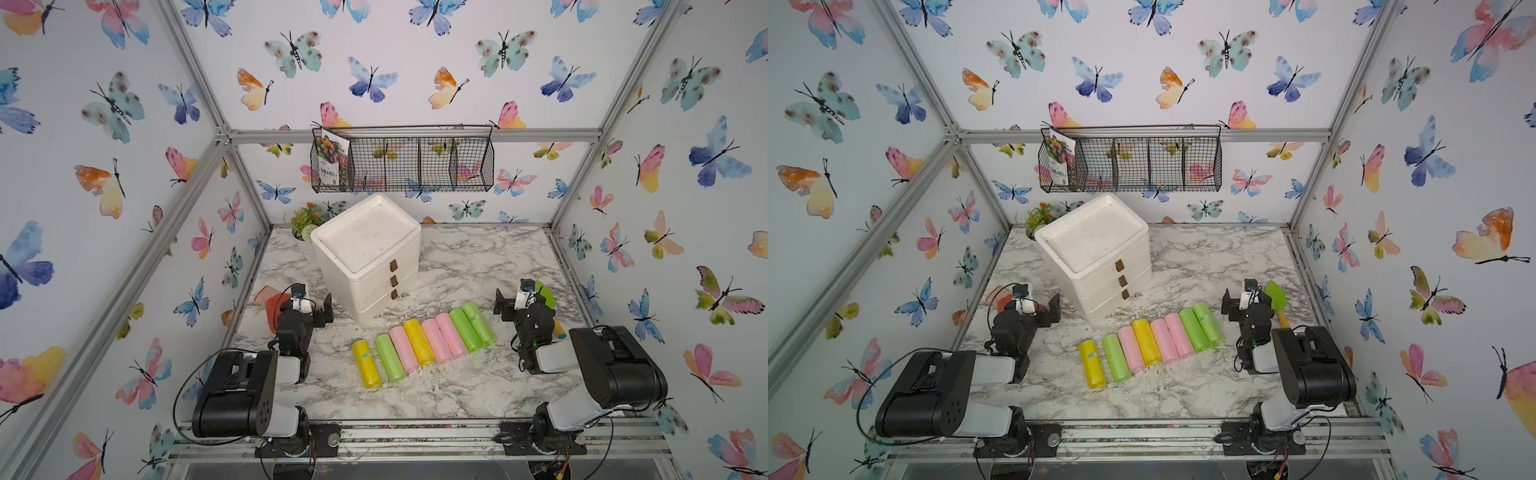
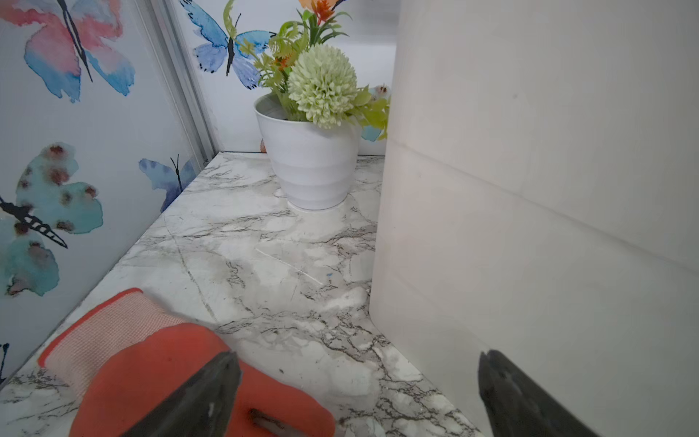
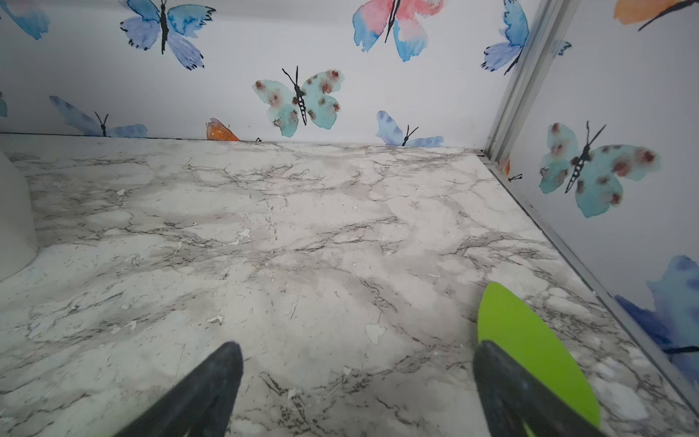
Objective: Sort the rolls of trash bags by color and place them into the drawer
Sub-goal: Open the drawer in the storage box.
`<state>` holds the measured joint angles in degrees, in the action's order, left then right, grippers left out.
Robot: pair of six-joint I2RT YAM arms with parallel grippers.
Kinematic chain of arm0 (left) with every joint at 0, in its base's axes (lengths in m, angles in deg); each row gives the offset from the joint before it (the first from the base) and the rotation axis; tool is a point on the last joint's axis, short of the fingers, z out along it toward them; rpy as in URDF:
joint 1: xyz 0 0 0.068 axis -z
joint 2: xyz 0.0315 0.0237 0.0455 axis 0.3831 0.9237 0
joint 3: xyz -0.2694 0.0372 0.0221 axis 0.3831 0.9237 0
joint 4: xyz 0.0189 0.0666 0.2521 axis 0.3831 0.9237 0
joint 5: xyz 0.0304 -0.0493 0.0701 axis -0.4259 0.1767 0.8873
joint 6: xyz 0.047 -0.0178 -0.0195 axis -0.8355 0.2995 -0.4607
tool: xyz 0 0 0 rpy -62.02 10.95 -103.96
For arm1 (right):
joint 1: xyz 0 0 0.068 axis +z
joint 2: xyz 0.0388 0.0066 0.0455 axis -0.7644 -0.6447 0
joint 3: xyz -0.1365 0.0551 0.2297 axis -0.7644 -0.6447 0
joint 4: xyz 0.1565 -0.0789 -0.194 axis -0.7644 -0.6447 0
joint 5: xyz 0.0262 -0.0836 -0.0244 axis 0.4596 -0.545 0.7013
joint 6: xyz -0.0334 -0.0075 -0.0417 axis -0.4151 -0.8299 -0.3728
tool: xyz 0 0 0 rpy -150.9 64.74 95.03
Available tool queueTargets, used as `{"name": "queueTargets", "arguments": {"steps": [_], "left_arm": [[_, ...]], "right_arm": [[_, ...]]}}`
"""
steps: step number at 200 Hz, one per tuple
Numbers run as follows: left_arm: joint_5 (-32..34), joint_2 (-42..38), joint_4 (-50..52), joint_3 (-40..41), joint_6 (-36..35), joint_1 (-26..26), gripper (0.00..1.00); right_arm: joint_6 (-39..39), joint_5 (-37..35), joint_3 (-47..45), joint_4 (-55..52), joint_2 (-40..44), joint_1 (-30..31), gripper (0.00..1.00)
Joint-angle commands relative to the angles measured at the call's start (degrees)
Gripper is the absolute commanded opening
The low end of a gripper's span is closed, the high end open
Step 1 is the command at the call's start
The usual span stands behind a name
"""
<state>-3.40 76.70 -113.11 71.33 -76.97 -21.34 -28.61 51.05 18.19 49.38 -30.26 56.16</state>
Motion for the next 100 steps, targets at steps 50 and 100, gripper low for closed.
{"name": "queueTargets", "arguments": {"steps": [50,100], "left_arm": [[-0.18,-0.46,0.1,-0.25,0.04,-0.09,0.99],[-0.06,-0.54,0.11,-0.36,0.21,-0.06,0.99]], "right_arm": [[0.36,0.15,0.62,-0.27,0.48,-0.31,0.98],[0.44,0.21,0.85,-0.57,0.41,-0.33,0.98]]}}
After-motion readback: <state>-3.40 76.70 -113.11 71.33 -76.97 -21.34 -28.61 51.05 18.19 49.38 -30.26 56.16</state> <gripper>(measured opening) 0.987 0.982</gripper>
